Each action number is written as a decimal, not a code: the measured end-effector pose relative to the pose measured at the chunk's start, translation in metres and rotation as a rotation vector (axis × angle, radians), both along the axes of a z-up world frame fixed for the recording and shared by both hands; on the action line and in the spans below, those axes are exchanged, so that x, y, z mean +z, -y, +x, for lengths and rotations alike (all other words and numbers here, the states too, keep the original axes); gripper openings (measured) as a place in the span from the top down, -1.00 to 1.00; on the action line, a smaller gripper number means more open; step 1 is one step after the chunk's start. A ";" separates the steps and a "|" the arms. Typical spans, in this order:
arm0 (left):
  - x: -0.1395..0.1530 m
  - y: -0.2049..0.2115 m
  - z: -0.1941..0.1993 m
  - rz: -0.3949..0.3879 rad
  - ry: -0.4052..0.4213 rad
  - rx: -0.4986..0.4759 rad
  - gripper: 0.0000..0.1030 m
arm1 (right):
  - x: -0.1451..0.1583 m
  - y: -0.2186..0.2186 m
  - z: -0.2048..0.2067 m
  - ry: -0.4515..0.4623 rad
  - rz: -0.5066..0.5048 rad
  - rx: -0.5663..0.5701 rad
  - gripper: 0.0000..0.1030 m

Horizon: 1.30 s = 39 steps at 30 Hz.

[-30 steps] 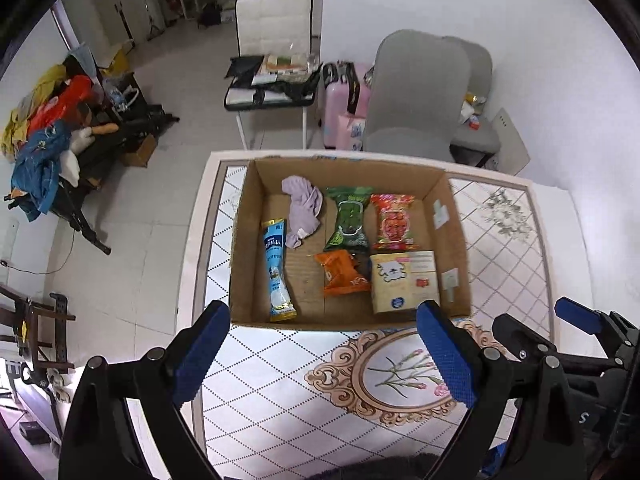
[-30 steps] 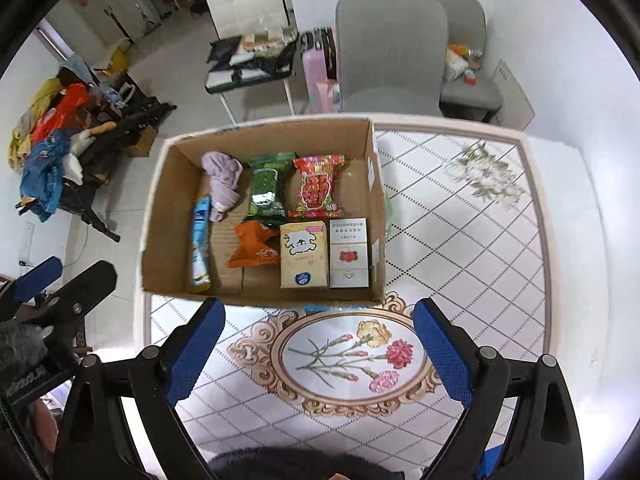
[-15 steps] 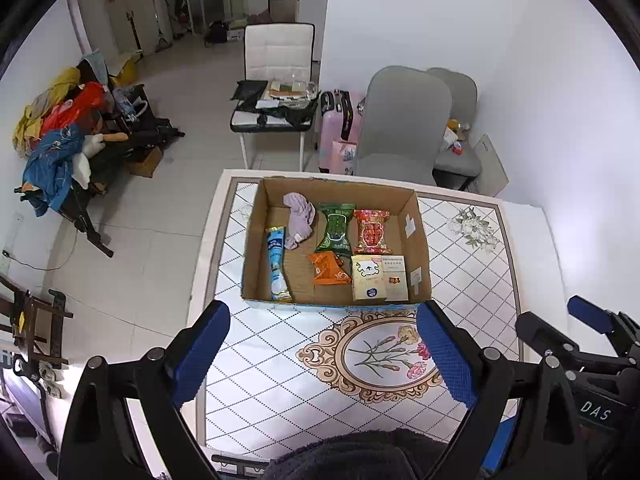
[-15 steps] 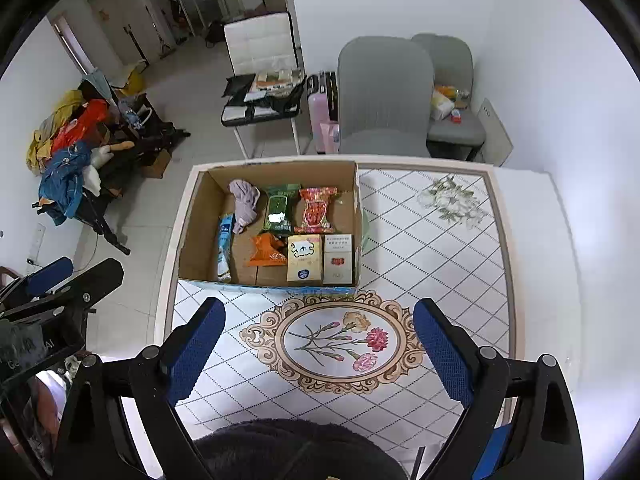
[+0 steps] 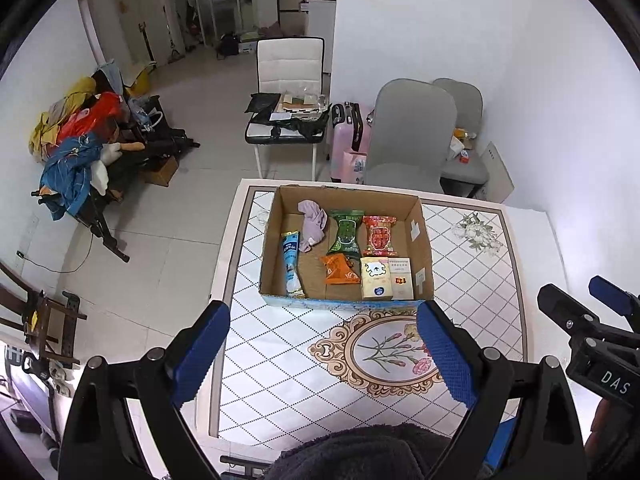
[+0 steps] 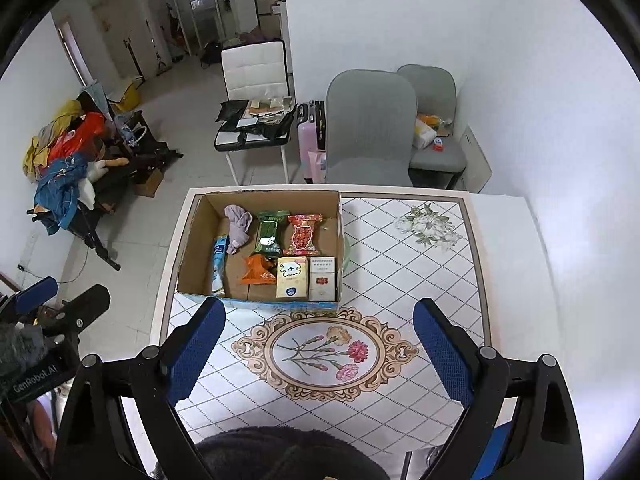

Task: Organize soft objects

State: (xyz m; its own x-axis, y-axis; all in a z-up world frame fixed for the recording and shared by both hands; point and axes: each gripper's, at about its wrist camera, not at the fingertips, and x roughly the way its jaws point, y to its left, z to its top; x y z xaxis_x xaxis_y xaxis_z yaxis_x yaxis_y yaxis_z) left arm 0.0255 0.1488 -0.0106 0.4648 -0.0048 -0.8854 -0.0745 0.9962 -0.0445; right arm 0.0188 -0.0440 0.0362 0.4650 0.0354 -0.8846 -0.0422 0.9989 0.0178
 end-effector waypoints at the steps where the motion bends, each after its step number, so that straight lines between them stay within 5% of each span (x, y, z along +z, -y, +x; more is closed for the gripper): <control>1: 0.000 0.001 0.000 0.000 0.000 -0.002 -0.85 | 0.000 -0.001 -0.001 0.000 -0.002 -0.001 -0.88; 39: 0.000 -0.002 -0.007 0.025 -0.001 -0.007 -0.85 | 0.005 0.001 -0.011 0.012 -0.082 -0.016 -0.88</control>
